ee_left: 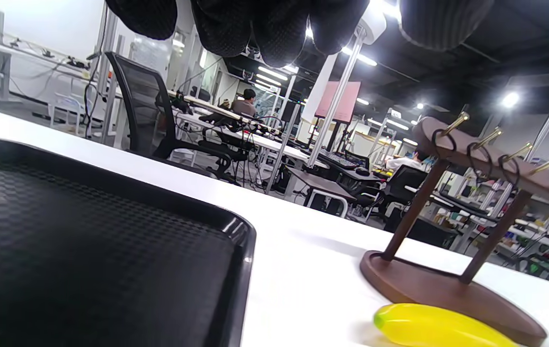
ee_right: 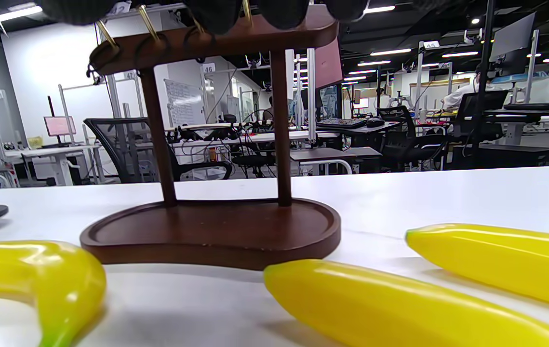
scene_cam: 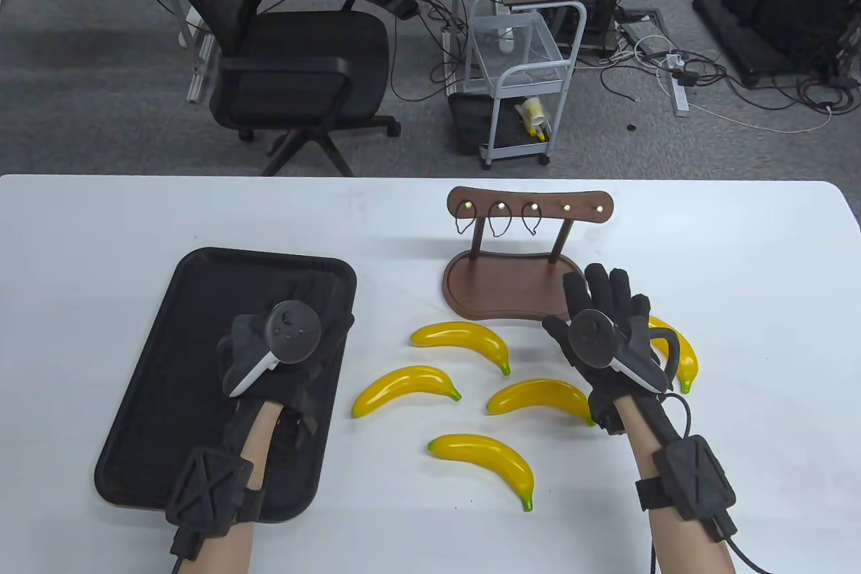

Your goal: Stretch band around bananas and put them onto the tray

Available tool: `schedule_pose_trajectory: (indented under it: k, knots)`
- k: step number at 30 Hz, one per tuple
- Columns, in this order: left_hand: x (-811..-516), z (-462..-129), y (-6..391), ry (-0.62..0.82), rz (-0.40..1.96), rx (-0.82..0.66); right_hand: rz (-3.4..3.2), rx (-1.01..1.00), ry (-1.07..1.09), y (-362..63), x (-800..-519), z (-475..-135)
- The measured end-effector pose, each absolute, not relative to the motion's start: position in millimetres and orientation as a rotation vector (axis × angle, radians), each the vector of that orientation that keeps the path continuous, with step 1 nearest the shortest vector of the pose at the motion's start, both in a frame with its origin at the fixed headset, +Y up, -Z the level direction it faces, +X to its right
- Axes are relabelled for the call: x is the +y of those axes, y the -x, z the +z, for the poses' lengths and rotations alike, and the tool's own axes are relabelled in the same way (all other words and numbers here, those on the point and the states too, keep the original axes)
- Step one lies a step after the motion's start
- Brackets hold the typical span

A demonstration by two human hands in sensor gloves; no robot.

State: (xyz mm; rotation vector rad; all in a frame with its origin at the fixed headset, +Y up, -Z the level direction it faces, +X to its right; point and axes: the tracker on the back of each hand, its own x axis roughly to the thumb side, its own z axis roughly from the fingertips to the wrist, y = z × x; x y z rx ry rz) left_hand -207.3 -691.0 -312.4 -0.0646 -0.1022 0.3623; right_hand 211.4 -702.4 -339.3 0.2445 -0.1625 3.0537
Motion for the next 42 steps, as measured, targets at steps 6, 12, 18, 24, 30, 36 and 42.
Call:
schedule_pose_trajectory:
  k: [6,12,18,24,30,36,42]
  knots:
    - [-686.9,-311.3,207.8,0.066,0.435,-0.127,2.895,-0.18,-0.26,-203.3,-699.0,-340.2]
    - [-689.8,-312.9,203.4,0.092,0.515,-0.165,2.698,-0.191,-0.217,-195.9,-696.4,-348.6]
    - [-693.7,-313.6,200.8,0.101,0.582,-0.185,2.452,-0.165,-0.098,-196.5,-691.3,-364.8]
    - [-697.7,-315.2,197.5,0.125,0.642,-0.21,2.281,-0.127,0.028,-205.0,-696.3,-382.2]
    - [-707.2,-319.1,192.9,0.166,0.703,-0.241,2.16,-0.094,0.145,-212.0,-708.3,-399.8]
    - [-716.4,-320.5,191.5,0.19,0.774,-0.282,2.015,-0.03,0.228,-212.5,-720.8,-420.7]
    - [-723.9,-319.5,185.3,0.23,0.808,-0.343,1.883,0.015,0.279,-210.0,-730.9,-434.5]
